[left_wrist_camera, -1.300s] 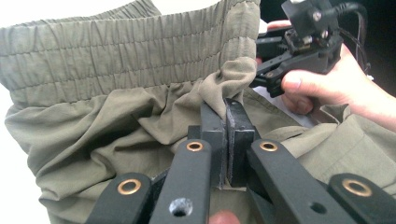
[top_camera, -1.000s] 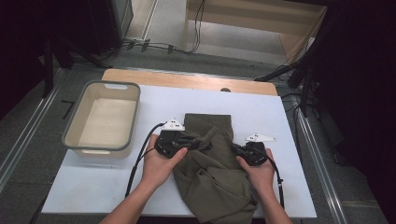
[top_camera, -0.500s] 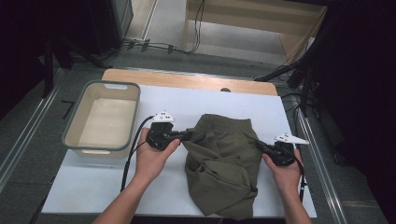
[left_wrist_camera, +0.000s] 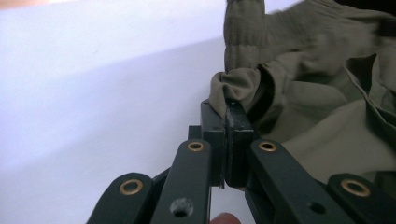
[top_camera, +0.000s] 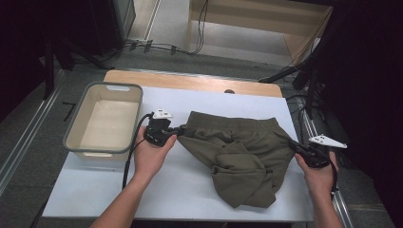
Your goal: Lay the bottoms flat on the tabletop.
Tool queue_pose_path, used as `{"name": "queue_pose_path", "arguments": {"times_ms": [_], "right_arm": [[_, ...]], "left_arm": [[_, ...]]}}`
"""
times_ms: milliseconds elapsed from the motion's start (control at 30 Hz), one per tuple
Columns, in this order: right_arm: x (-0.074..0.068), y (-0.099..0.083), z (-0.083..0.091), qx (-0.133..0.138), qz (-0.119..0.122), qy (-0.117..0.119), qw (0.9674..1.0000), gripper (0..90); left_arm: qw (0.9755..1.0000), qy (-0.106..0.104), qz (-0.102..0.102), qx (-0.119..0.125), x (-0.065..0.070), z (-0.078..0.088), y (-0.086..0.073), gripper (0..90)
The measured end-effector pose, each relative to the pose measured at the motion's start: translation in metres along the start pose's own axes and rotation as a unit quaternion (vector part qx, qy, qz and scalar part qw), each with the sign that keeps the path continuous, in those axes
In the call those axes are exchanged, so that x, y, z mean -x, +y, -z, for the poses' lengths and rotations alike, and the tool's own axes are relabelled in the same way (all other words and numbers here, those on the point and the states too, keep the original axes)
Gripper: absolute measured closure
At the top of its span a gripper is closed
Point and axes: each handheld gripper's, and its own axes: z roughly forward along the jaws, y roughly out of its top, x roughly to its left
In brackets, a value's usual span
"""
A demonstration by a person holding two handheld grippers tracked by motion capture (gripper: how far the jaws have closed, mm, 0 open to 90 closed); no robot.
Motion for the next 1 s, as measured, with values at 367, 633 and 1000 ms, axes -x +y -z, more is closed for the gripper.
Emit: {"name": "queue_pose_path", "arguments": {"times_ms": [367,633,1000], "right_arm": [[0.013,-0.005,-0.008,0.007,-0.019,0.030,0.9993,75.5],[0.014,0.019,-0.005,0.035,-0.021,0.038,0.9985,39.4],[0.009,0.048,-0.046,-0.015,-0.026,0.048,0.9984,39.5]], "left_arm": [[0.9973,0.069,-0.003,-0.023,-0.008,-0.016,-0.002,70.6],[0.9975,0.065,-0.027,0.007,-0.005,-0.017,0.024,25.7],[0.9972,0.054,0.000,-0.051,-0.025,-0.067,0.018,25.9]]}}
